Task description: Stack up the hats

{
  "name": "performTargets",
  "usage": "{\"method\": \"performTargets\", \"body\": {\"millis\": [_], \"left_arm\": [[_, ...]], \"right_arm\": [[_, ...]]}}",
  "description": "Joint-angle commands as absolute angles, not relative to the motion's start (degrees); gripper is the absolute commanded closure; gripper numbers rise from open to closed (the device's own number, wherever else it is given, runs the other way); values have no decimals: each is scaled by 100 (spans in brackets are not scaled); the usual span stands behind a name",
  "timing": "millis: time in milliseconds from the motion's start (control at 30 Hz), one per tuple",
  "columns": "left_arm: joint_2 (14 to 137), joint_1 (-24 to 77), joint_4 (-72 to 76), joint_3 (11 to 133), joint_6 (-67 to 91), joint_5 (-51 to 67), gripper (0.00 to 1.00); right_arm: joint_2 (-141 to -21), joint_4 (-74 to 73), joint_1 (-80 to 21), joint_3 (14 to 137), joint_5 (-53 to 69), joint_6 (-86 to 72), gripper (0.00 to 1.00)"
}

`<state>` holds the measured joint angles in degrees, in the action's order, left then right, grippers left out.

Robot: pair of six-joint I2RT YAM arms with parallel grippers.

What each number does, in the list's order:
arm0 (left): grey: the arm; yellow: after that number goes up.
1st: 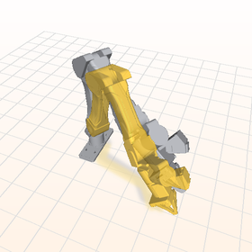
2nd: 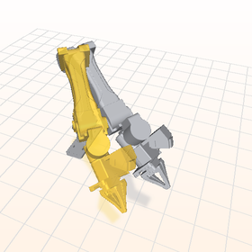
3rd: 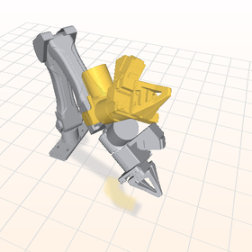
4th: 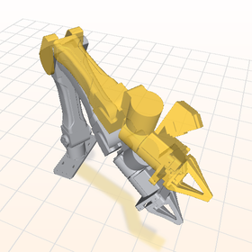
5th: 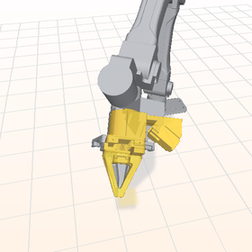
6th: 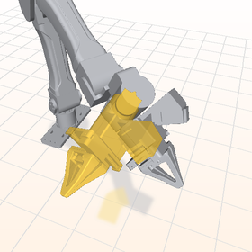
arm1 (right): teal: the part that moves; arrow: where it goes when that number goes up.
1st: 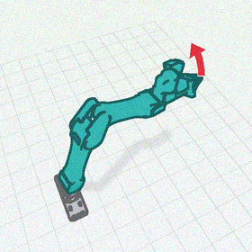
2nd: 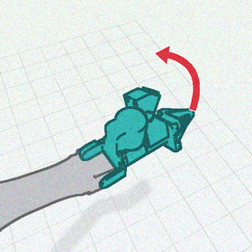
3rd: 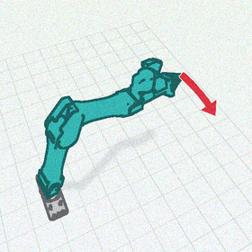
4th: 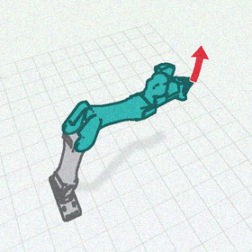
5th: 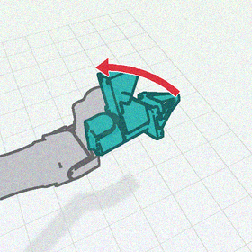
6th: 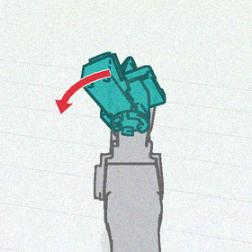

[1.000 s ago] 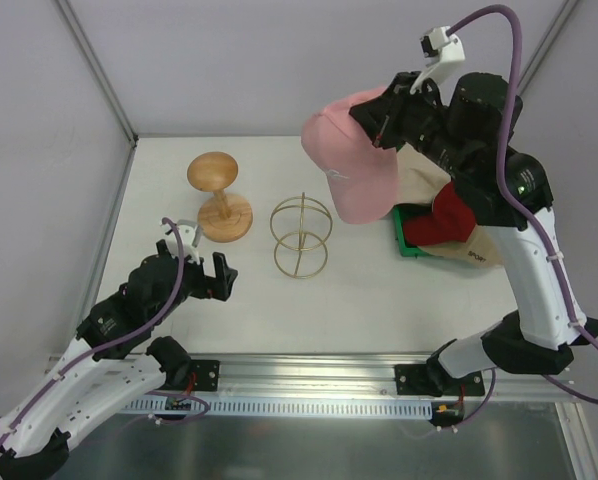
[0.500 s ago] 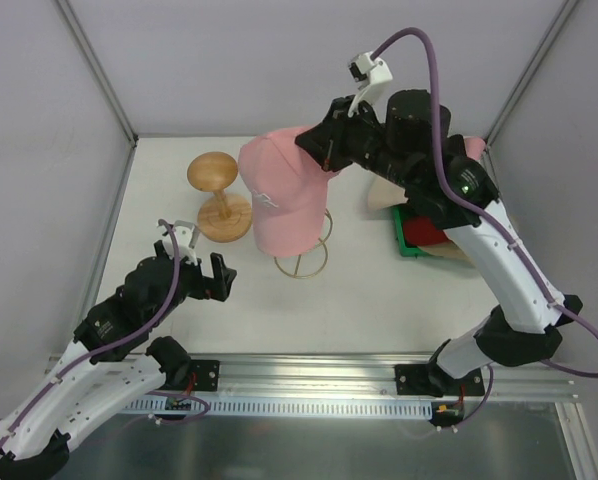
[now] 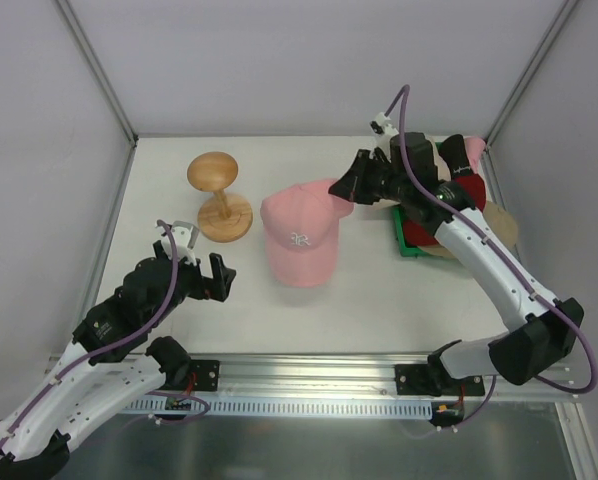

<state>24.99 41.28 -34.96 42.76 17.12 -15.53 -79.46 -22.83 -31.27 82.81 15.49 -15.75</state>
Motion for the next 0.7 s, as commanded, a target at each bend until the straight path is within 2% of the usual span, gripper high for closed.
{"method": "performTargets", "body": {"millis": [0, 567, 633, 667], "left_arm": [[2548, 4157, -3401, 4324, 1696, -1591, 1], [2821, 4157, -3393, 4377, 1854, -1494, 1], [2856, 4157, -3384, 4394, 1863, -1477, 1], [2883, 4157, -3384, 4395, 1863, -1477, 1]], "right_arm": [[-7462, -1441, -2945, 7946, 2188, -1899, 100], [-7761, -1397, -2830, 6944, 2127, -1705, 99], [-7796, -1397, -2804, 6865, 2101, -1723, 96], [-7805, -1406, -2804, 6847, 2092, -1740, 91]]}}
